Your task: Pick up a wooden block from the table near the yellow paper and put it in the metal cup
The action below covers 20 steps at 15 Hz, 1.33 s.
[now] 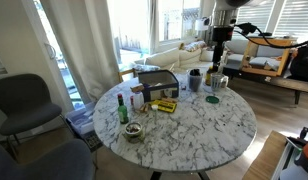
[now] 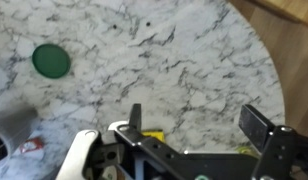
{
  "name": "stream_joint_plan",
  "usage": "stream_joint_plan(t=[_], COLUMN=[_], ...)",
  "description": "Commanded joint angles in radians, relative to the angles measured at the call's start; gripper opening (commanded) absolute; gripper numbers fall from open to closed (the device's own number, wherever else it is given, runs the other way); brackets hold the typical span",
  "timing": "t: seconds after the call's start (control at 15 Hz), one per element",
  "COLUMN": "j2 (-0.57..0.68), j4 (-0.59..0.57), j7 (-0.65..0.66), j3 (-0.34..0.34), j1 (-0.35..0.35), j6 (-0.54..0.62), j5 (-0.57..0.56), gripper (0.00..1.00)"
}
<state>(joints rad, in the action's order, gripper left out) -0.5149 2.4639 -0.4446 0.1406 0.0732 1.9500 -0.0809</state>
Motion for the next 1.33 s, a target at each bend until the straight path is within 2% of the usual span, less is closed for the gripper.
stream_joint_plan(t=[0.0, 0.2, 0.33, 0.47, 0.53, 0.67, 0.93, 1.27], j2=[0.047, 0.119, 0.16, 0.195, 0.164, 0.189, 0.195, 0.283], j4=[0.031, 0.042, 0.035, 0.024, 0.034, 0.031, 0.026, 0.063], j7=[-0.037, -0.148, -0.248, -0.298, -0.25, -0.281, -0.282, -0.306], j3=[0.021, 0.084, 0.136, 0.159, 0.107, 0.118, 0.118, 0.138], j1=[0.006, 0.043, 0.074, 0.078, 0.035, 0.034, 0.038, 0.043], j6=[0.281, 0.51, 0.559, 0.522, 0.526, 0.526, 0.526, 0.569], j5=[0.047, 0.169, 0.281, 0.38, 0.317, 0.359, 0.366, 0.505], gripper=[1.0, 1.0, 1.0, 1.0, 1.0, 1.0, 1.0, 1.0])
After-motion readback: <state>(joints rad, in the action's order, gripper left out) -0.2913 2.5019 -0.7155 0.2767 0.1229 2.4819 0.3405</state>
